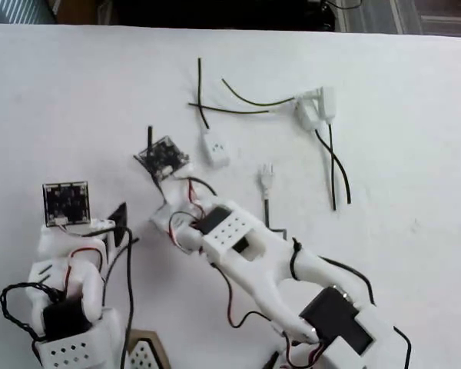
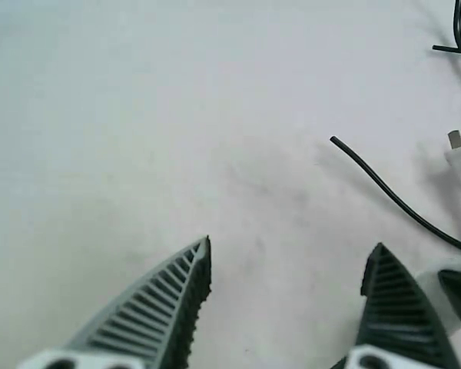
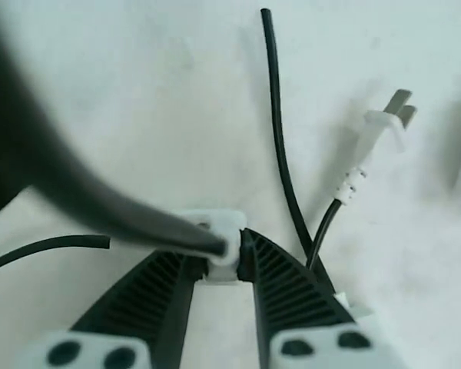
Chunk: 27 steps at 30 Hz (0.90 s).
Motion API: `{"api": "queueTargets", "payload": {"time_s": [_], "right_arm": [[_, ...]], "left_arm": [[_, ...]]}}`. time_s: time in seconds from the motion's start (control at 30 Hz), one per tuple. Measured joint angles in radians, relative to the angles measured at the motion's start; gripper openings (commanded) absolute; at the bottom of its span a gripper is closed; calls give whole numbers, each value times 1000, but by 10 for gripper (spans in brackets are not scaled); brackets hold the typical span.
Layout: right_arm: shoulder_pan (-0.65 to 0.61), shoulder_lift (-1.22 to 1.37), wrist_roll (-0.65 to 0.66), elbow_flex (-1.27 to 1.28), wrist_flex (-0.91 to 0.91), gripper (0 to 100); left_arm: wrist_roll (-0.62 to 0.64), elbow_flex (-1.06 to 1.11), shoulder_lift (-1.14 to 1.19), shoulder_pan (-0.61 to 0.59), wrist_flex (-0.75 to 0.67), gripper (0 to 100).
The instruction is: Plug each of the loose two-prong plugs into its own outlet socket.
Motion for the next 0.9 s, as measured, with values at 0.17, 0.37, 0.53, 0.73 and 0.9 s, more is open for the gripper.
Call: {"api": "queueTargets", "payload": {"time_s": [0.17, 0.37, 0.53, 0.73, 0.9], "right_arm": [[-12, 34, 25, 46, -83, 17], [-14, 55, 100, 51, -98, 35], [-25, -48, 110, 54, 18, 171], [-26, -318, 112, 2, 322, 183], [-6, -551, 112, -2, 489, 123]], "left_arm": [[0, 0, 0, 0, 0, 312], [0, 0, 0, 0, 25, 314], [-17, 0, 0, 0, 40, 352], [-94, -60, -2, 0, 138, 355], [-233, -103, -2, 48, 224, 355]]}}
